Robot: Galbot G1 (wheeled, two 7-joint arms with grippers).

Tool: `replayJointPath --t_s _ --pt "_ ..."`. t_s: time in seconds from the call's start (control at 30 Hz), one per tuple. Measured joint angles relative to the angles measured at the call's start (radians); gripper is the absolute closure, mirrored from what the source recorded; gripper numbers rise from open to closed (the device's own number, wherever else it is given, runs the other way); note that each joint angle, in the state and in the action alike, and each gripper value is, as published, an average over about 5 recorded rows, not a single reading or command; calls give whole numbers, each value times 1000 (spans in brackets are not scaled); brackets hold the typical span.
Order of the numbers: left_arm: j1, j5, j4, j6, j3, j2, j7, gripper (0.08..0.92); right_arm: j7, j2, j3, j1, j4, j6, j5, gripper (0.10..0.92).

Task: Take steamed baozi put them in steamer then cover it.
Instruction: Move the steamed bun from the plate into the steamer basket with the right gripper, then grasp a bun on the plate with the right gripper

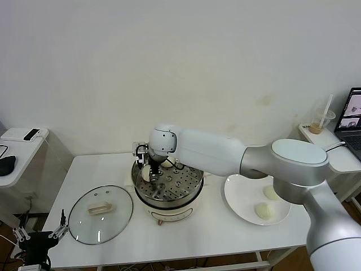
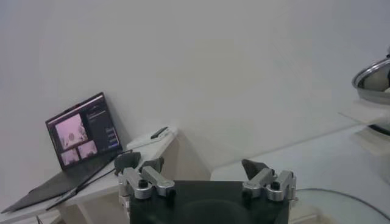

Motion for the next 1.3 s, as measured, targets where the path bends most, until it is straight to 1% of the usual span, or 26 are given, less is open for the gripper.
replayJointPath --t_s 0.1,0.33,0.73,1.03,1.3 --pt "1 0 -2 0 0 1 0 177 -45 -27 7 25 23 24 -17 207" --pt "10 -4 -15 3 -3 12 2 177 -177 -144 8 111 107 118 -74 202" --pt "14 -4 -17 6 11 20 2 177 -360 -506 0 188 327 271 -200 203" --pt "18 7 -20 7 34 10 2 177 -409 -769 31 116 451 360 -331 203" --pt "25 21 -19 6 45 -1 2 177 -413 -919 144 -75 494 406 -441 203"
